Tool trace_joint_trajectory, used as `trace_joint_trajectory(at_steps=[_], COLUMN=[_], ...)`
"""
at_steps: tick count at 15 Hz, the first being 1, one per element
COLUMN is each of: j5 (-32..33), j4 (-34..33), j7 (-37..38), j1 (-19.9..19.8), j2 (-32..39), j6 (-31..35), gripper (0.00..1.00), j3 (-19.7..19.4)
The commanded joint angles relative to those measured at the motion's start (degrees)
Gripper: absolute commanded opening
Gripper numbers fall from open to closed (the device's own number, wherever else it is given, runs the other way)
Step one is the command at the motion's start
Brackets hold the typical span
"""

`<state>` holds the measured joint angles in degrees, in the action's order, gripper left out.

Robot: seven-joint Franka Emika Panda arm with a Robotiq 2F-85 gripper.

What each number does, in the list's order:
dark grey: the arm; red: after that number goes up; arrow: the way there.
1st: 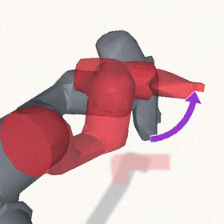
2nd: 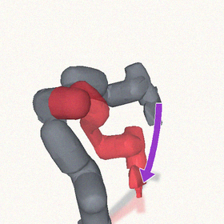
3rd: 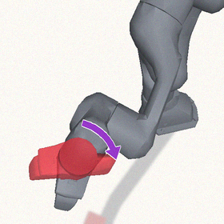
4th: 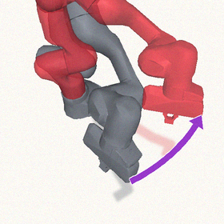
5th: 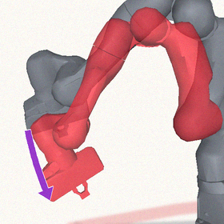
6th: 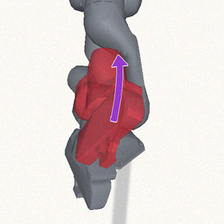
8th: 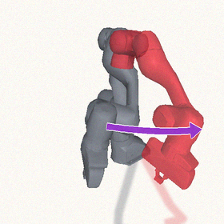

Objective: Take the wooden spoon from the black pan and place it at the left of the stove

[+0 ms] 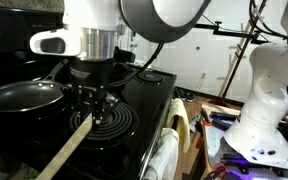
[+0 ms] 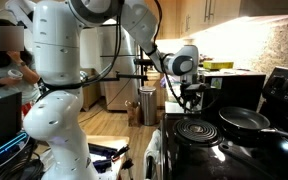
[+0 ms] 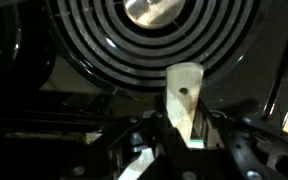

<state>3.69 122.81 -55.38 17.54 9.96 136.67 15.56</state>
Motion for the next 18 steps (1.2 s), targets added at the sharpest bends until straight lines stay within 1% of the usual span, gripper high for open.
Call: trace_joint_trajectory(at_steps=[1,4,6,8,9,12,13,17,18], j5=[-0.7,-0.3,1.2,0.7,0.5,0.5,0.5,0.9,1.4], j4=[-4.9,-7.1,-7.4,-6.9,-6.6,-6.6,-6.6,-7.4,-7.9], j7=[2.2,4.2,5.8,6.8,4.8,5.5,5.5,5.4,4.9], j1=[-0.2,0.1,0.7,0.7,0.0,0.1,0.1,0.8,1.1], j2=[4.9,6.3,6.7,6.3,6.5,6.5,6.5,6.6,6.8], j6=[0.0,-2.5,-3.0,-2.0,-1.6,-1.6,-1.6,-2.2,-3.3], gripper=[0.07,0.07,0.07,0.07,0.29,0.29,0.07,0.07,0.07], j3=[2.2,3.5,3.8,4.3,4.4,4.7,4.7,5.3,5.5])
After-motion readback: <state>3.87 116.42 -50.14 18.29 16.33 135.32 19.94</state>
